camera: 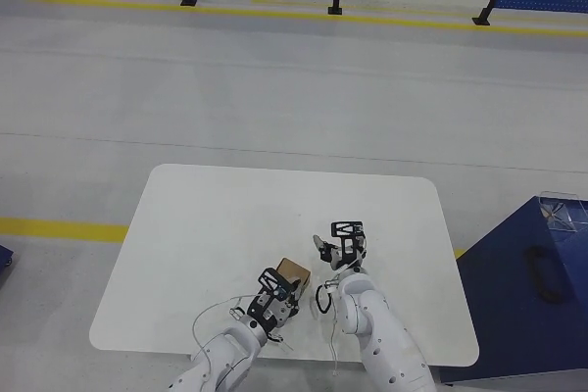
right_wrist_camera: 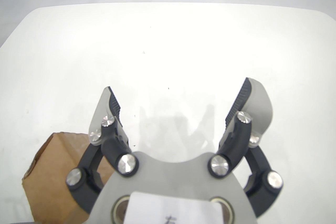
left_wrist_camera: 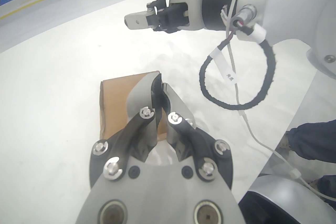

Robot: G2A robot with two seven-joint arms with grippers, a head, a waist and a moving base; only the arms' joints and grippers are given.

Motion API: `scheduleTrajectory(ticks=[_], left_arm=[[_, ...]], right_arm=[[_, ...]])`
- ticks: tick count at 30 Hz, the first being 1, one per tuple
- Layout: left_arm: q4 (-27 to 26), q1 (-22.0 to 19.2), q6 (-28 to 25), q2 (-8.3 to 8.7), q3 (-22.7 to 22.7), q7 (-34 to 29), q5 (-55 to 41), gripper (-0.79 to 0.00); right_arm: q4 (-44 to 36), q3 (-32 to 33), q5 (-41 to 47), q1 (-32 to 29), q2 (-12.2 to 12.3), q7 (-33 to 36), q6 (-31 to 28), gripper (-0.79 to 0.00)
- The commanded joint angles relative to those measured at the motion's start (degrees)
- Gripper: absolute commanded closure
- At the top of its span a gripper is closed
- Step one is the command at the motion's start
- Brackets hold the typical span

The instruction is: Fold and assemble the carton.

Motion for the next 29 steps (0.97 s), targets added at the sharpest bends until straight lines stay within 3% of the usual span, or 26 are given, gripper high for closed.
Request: scheduleTrajectory(ticks=[1,8,13,19,24,29], left_arm=[[0.9,-0.7,0.1,-0.17,0.3,-1.8,-0.3,0.0],[0.3,0.0,0.2,-0.16,-0.1,2.8,-0.3,0.0],[1.5,-1.0,0.5,-0.43,0.5,-1.2,-0.4,0.0],[1.1,-0.2,0.6,-0.47,0.2,2.8,-1.0,0.0],[2.6,-1.1,0.8,-0.71,0.5,-0.1,-1.3,0.0],[-0.3,1.9,1.8,-0.29,-0.7,10.6,0.1,0.0]], right_arm=[[0.0,0.0,0.0,0.0,0.0,0.0,0.0,-0.785],[0.0,0.0,0.0,0.0,0.0,0.0,0.0,-0.785],[0.0,0.0,0.0,0.0,0.0,0.0,0.0,-0.785],[0.0,0.0,0.0,0.0,0.0,0.0,0.0,-0.785],[0.0,0.0,0.0,0.0,0.0,0.0,0.0,-0.785],[0.0,0.0,0.0,0.0,0.0,0.0,0.0,-0.785]])
